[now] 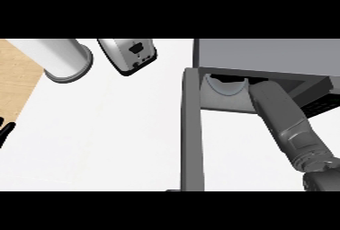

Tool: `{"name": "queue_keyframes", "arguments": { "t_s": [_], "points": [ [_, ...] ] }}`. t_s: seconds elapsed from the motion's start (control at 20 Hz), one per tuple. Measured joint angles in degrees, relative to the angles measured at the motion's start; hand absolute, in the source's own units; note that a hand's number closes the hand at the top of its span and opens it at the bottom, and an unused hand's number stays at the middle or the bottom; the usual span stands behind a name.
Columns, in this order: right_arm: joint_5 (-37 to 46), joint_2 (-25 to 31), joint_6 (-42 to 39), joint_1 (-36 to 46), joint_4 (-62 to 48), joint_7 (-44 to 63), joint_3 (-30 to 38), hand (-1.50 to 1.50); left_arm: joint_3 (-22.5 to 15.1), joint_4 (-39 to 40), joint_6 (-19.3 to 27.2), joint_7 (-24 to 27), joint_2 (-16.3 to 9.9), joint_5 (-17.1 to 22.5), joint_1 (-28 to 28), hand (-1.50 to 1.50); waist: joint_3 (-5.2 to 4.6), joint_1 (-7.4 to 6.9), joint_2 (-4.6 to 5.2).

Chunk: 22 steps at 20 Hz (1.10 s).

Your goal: Pick up the milk, place it into the microwave and close the microwave

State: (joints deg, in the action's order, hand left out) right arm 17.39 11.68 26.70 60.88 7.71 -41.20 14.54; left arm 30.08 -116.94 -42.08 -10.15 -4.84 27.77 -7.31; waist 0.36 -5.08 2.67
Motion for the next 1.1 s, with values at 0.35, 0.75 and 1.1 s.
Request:
{"name": "queue_keyframes", "arguments": {
  "t_s": [0.35, 0.75, 1.1],
  "points": [
    [-4.64, -0.67, -9.38, -4.16, 0.11, -4.86, 4.08, -1.5, -3.49, 0.03, -1.28, -0.22, 1.77, -1.21, -0.45, 1.5, -0.16, 1.7, -1.07],
    [-8.38, -4.42, -20.6, -10.45, 1.15, -9.57, 6.15, -1.5, -10.86, -2.51, 1.19, -3.07, 4.0, -3.18, -0.69, 1.5, -0.26, 3.79, -2.14],
    [-9.82, -5.85, -26.39, -19.48, 7.2, -11.36, 4.57, -1.5, -17.03, -3.94, 4.76, -5.66, 4.46, -4.36, -1.39, 1.5, -0.36, 5.41, -2.87]
  ]
}}
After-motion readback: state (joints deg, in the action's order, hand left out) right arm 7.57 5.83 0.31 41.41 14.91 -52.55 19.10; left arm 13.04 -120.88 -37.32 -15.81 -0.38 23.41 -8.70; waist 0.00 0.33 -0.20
